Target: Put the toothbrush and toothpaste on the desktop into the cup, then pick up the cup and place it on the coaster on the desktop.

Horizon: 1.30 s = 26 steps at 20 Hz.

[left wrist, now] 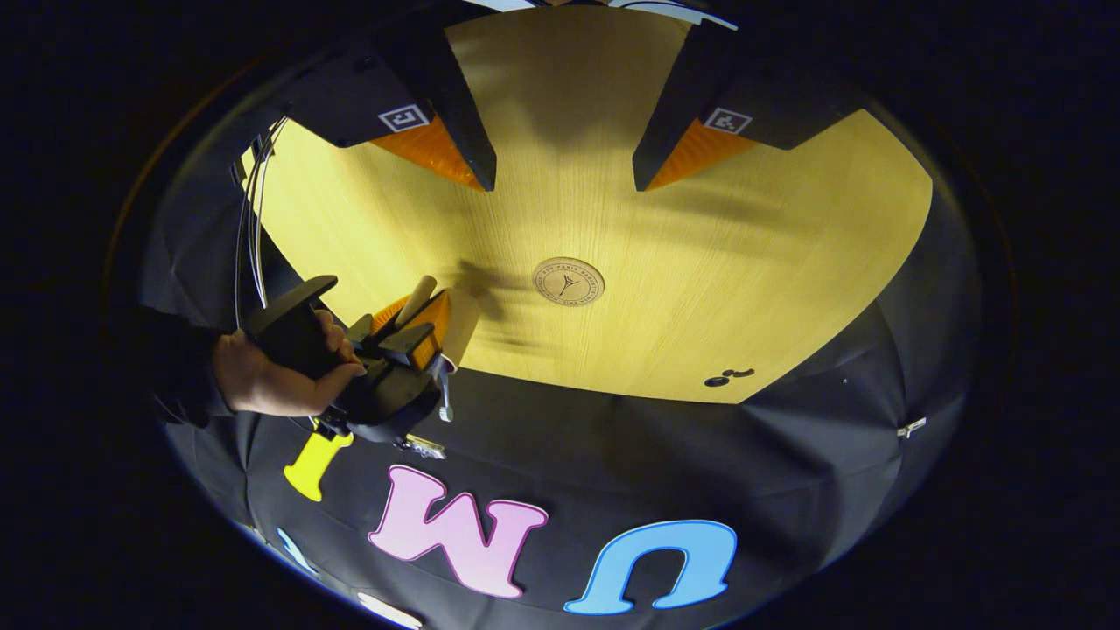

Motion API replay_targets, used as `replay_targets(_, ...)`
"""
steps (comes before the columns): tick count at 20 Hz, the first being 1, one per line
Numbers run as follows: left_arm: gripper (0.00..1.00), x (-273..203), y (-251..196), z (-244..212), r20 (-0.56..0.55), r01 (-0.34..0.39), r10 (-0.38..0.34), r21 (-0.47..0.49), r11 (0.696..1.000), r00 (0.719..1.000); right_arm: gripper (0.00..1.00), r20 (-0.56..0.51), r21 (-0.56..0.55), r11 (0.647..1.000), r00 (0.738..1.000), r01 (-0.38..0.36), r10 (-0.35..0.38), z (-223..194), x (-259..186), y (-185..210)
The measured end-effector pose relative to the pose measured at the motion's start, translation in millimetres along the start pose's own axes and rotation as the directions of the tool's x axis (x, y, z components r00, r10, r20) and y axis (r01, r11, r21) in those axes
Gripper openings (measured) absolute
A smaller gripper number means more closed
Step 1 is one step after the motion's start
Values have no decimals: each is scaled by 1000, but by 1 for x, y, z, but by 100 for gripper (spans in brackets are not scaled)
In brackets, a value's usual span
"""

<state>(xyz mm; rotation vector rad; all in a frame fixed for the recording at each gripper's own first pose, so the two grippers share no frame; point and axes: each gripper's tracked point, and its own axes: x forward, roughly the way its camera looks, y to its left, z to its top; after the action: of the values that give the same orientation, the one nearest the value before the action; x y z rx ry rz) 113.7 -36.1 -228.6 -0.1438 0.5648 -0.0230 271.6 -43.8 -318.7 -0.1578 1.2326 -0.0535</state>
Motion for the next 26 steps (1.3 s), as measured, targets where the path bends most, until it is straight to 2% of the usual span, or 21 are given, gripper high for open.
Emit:
replay_targets(6,98,-3,10,5,23,-15,15,-22,1000,1000,34,-7,-77,995,998,-63,63,2,-1,61)
replay_targets(12,98,-15,39,0,27,-79,81,-46,996,996,34,-48,-179,978,994,-105,98,-18,5,105)
replay_targets(17,98,-25,65,-11,19,-142,144,-82,986,989,34,-71,-206,970,990,-133,120,-27,12,126)
replay_targets(21,98,-34,78,-15,14,-173,175,-110,979,984,34,-95,-250,961,991,-116,95,-36,22,137)
replay_targets(26,98,-41,83,-18,11,-190,193,-121,974,981,34,-85,-252,962,993,-102,83,-37,18,135)
